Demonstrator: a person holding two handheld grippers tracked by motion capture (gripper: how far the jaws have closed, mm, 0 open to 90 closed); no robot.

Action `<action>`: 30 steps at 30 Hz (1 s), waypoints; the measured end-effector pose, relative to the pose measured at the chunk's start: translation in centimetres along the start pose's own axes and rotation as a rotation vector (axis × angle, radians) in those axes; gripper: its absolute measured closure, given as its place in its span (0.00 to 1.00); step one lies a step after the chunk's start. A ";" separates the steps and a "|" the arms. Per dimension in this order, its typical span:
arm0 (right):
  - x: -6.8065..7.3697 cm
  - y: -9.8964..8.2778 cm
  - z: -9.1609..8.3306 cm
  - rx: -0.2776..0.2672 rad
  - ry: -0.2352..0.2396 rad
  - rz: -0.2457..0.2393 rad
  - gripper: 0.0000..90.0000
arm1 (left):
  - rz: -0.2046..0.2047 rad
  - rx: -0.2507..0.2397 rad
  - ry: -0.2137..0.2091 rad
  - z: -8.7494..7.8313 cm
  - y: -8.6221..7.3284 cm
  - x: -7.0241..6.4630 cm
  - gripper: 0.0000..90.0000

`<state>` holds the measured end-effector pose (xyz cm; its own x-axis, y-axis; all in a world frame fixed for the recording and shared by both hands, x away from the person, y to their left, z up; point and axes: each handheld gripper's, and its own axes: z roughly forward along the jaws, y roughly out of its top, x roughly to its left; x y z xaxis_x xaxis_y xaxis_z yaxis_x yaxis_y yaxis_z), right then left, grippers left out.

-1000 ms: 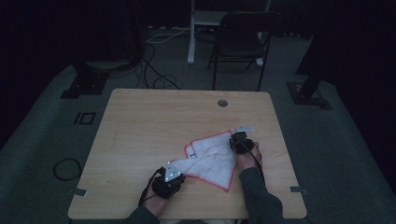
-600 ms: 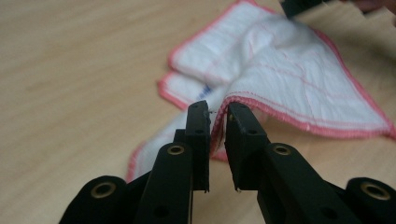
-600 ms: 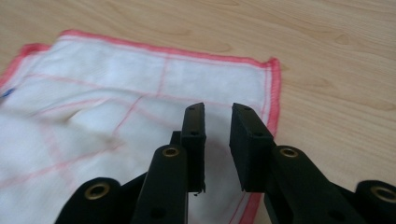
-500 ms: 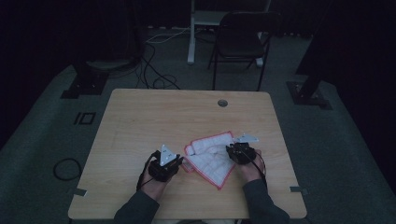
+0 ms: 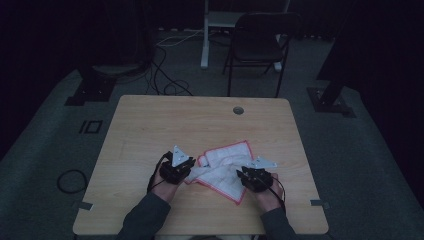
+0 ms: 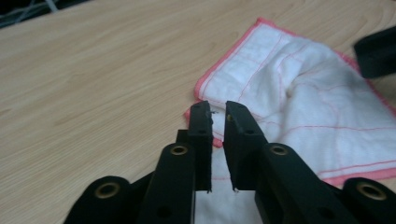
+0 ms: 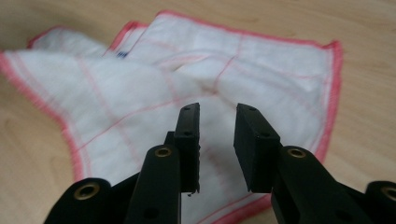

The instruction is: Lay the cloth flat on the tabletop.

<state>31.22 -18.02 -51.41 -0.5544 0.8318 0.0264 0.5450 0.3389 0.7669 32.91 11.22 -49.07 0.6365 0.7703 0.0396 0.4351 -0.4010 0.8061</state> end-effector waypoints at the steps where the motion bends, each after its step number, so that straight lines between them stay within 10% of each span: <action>1: 0.2 -0.2 -0.1 0.002 0.006 0.000 0.79 | -0.003 0.017 -0.008 0.5 0.0 0.2 0.94; 18: 1.9 -2.8 0.9 0.065 0.045 -0.044 0.81 | 0.057 0.176 -0.023 6.7 0.9 -0.3 1.00; 30: 1.3 -3.4 0.3 0.067 0.049 -0.039 0.82 | 0.045 0.216 0.026 7.3 0.1 1.5 1.00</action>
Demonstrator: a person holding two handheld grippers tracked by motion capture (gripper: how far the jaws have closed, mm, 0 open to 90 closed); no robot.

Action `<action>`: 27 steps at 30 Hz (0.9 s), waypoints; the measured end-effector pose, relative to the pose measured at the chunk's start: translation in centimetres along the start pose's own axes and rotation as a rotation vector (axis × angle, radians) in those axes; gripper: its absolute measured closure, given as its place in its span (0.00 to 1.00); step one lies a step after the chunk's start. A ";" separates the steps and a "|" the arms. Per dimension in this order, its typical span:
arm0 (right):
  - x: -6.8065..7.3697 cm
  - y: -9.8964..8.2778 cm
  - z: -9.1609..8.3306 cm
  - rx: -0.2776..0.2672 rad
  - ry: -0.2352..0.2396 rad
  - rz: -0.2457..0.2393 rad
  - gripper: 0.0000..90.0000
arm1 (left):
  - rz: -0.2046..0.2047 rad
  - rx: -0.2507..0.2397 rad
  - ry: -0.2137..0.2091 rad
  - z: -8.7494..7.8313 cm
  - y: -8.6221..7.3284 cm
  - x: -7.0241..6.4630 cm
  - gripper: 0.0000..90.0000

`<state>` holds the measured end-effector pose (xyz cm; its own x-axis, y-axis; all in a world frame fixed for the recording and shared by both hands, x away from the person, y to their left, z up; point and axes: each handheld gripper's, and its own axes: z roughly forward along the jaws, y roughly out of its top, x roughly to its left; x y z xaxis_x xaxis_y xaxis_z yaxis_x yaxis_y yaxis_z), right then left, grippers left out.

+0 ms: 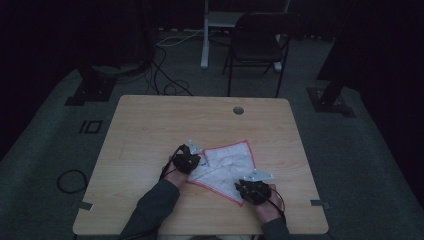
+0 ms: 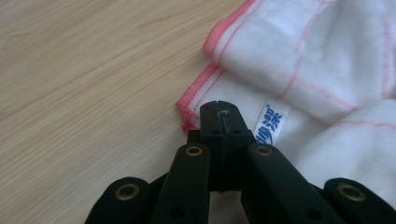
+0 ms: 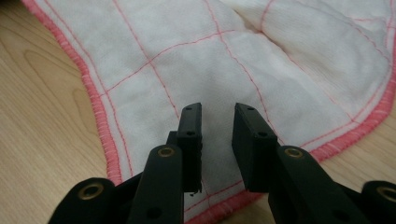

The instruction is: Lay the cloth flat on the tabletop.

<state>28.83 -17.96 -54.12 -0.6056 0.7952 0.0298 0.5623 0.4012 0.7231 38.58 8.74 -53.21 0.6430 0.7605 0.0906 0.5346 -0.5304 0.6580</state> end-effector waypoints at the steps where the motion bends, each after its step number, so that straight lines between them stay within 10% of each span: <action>1: 0.0 0.0 -0.1 0.001 0.000 0.001 0.82 | -0.009 -0.001 0.008 0.0 -0.1 0.2 1.00; 27: -1.9 -0.8 -1.1 0.010 -0.006 0.031 0.82 | -0.133 0.026 0.151 -0.7 -1.6 6.7 1.00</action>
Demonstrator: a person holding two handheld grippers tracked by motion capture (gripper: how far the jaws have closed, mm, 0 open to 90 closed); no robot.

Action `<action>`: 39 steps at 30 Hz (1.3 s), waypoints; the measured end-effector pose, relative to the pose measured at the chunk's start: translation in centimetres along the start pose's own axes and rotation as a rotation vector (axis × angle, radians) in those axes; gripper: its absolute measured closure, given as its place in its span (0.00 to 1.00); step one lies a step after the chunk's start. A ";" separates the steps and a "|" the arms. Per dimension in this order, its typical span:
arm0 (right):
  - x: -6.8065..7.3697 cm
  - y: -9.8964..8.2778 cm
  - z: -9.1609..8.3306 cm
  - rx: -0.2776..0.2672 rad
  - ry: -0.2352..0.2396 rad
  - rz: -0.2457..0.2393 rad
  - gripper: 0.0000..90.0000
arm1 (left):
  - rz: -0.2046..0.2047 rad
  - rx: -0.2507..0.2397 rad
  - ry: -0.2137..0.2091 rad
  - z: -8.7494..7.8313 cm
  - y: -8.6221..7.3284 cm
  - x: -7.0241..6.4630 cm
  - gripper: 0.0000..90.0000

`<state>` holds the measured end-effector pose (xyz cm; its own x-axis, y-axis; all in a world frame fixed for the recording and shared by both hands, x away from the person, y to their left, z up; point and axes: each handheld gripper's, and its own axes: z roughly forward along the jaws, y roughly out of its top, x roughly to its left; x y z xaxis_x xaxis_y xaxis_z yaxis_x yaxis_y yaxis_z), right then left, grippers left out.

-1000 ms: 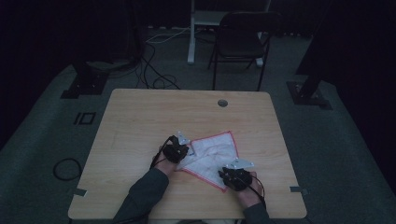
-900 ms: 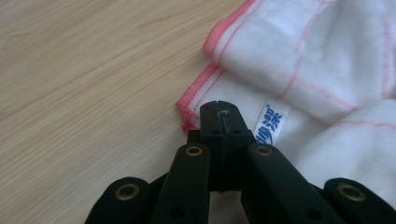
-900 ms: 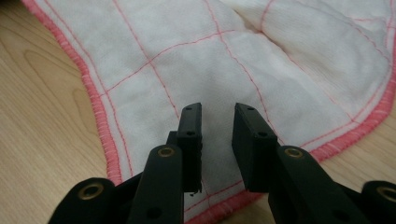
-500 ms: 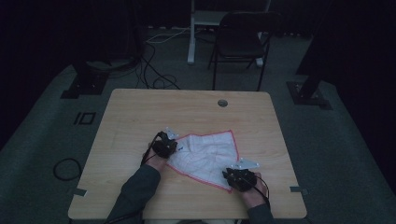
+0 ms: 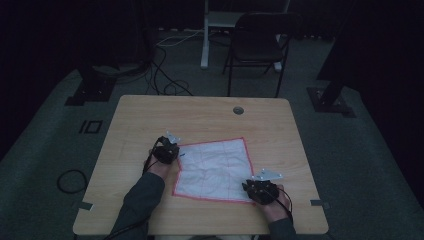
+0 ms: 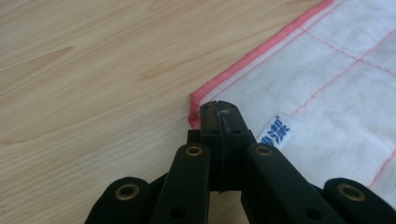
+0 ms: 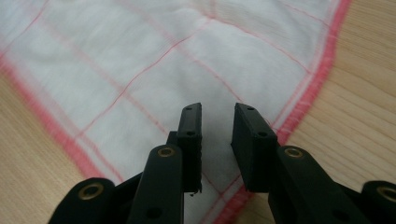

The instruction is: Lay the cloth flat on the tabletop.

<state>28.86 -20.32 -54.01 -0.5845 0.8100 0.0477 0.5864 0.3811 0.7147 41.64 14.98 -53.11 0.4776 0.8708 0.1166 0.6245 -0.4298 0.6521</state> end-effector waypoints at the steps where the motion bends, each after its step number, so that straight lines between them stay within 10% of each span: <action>1: -0.1 0.0 0.0 0.000 0.001 0.002 0.82 | -0.007 0.001 0.003 0.1 0.0 0.3 1.00; 30: 1.1 -0.3 -0.1 -0.005 0.005 -0.007 0.78 | -0.093 -0.012 0.036 2.4 2.4 1.6 0.88; 39: 1.5 -0.4 -0.2 -0.004 0.032 -0.012 0.76 | -0.110 -0.131 0.009 -0.3 2.1 0.7 0.79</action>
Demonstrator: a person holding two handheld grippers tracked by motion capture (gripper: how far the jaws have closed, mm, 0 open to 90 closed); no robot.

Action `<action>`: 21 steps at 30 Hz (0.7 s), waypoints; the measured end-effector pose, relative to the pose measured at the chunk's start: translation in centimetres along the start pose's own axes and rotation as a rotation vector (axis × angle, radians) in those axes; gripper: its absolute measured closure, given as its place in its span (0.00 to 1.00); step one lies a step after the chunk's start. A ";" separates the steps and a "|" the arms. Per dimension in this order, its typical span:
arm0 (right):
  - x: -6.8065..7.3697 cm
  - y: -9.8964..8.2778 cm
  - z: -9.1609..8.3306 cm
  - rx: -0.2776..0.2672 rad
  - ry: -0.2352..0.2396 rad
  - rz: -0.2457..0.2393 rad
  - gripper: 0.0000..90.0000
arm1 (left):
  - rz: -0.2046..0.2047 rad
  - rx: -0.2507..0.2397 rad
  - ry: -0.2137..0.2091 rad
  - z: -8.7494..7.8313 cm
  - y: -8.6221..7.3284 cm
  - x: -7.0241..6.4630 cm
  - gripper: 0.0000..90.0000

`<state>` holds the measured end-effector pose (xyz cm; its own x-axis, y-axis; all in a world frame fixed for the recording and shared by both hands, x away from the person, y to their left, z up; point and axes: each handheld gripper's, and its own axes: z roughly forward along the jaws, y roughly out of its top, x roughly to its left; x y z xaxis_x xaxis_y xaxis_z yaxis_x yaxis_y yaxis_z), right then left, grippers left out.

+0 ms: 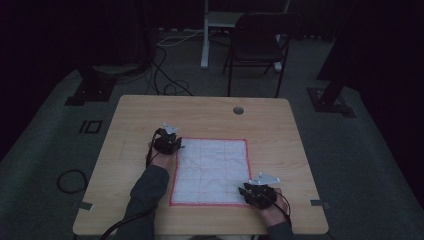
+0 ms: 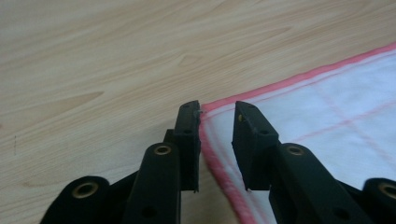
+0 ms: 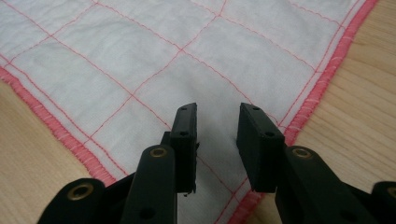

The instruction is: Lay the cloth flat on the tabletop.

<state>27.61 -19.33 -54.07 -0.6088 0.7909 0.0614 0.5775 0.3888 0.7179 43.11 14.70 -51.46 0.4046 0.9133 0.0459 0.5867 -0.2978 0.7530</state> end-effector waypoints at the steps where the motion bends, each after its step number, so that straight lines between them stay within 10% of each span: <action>1: 0.0 0.0 0.0 -0.001 0.000 0.001 0.76 | -0.005 -0.011 -0.007 -0.5 0.0 -0.1 0.79; 9: -0.1 0.2 -0.5 -0.054 -0.002 0.007 0.72 | 0.022 -0.072 -0.078 -5.2 -1.8 -1.7 0.73; 21: -0.6 0.2 -0.8 -0.071 -0.013 0.020 0.71 | 0.007 -0.068 -0.112 -7.7 -6.0 -3.2 0.69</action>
<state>27.65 -20.15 -53.39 -0.5899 0.8047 0.0673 0.5494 0.3389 0.7637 32.88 15.75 -51.06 0.4863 0.8736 -0.0191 0.5365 -0.2813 0.7956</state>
